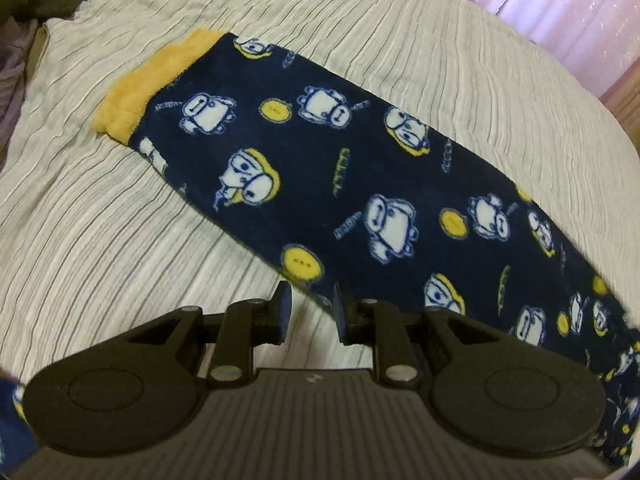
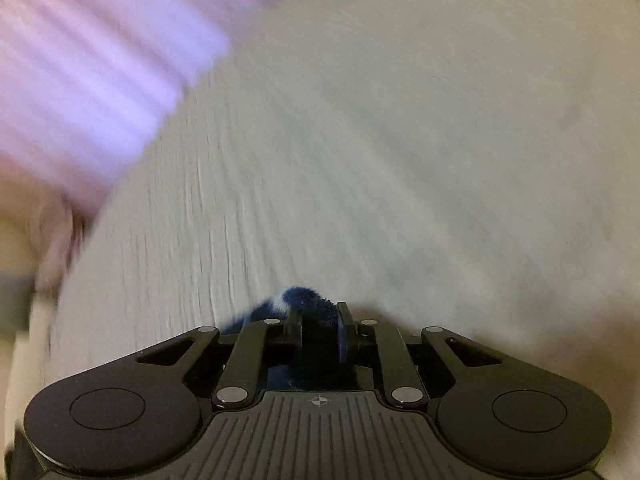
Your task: Fold clothes
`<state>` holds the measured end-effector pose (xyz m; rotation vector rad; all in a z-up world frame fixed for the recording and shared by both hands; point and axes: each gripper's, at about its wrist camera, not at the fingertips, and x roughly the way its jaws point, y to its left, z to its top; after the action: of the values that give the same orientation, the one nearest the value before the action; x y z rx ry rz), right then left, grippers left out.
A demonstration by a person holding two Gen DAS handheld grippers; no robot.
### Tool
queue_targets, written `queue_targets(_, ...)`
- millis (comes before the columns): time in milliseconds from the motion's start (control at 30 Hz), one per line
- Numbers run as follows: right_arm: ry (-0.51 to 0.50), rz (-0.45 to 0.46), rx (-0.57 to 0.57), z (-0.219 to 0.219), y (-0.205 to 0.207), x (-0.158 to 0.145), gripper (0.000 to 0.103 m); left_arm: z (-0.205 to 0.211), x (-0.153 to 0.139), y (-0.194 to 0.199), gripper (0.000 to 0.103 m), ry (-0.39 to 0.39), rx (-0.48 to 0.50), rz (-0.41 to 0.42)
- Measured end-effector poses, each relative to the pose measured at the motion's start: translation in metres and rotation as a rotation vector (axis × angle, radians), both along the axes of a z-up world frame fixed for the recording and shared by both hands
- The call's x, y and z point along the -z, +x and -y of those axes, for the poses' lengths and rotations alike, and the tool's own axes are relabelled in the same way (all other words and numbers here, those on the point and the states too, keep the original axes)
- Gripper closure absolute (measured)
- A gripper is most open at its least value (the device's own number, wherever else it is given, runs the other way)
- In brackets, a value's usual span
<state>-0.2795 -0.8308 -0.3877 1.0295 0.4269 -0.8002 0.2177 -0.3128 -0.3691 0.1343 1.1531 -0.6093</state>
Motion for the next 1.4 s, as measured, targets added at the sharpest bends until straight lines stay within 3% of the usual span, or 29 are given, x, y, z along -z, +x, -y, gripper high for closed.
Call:
queue_targets(67,-0.037,-0.028,0.048,0.008,-0.002,0.0,0.089,-0.001,0.004,-0.008,0.085,-0.002,-0.02,-0.01)
queue_targets(167,0.098,-0.149,0.006,0.025,0.012,0.028,0.084,0.0,0.014,-0.022,0.085,0.017,-0.026,-0.033)
queue_targets(200,0.103,-0.144,0.011,0.026,0.01,0.029,0.079,0.0,0.015,-0.029,0.085,0.02,-0.011,-0.033)
queue_targets(233,0.098,-0.129,0.03,0.024,0.006,0.026,0.056,0.0,0.015,-0.035,0.085,0.023,0.006,-0.031)
queue_targets(267,0.084,-0.123,0.056,0.022,0.001,0.019,0.044,-0.001,0.014,-0.041,0.085,0.029,0.026,-0.022)
queue_targets(300,0.054,-0.121,0.073,0.017,-0.006,0.011,0.026,-0.001,0.013,-0.047,0.085,0.036,0.047,-0.012)
queue_targets(500,0.071,-0.096,-0.06,-0.002,-0.045,-0.013,0.029,-0.007,0.012,-0.066,0.085,0.03,0.053,-0.028)
queue_targets(733,-0.055,-0.223,-0.248,-0.027,-0.015,-0.019,0.032,0.024,0.007,-0.061,0.083,0.011,0.141,0.004)
queue_targets(900,-0.201,-0.32,-0.468,-0.035,0.059,-0.018,0.032,0.09,-0.001,-0.048,0.072,0.002,0.34,0.115)
queue_targets(1100,-0.364,-0.421,-0.731,-0.047,0.147,-0.014,0.032,0.194,0.004,-0.056,0.058,0.028,0.715,0.293)
queue_targets(1267,-0.42,-0.461,-0.884,-0.058,0.196,0.004,0.032,0.252,0.021,-0.07,0.056,0.075,0.986,0.442)
queue_targets(1400,-0.384,-0.46,-0.956,-0.057,0.213,0.021,0.032,0.272,0.047,-0.065,0.04,0.126,1.099,0.45)
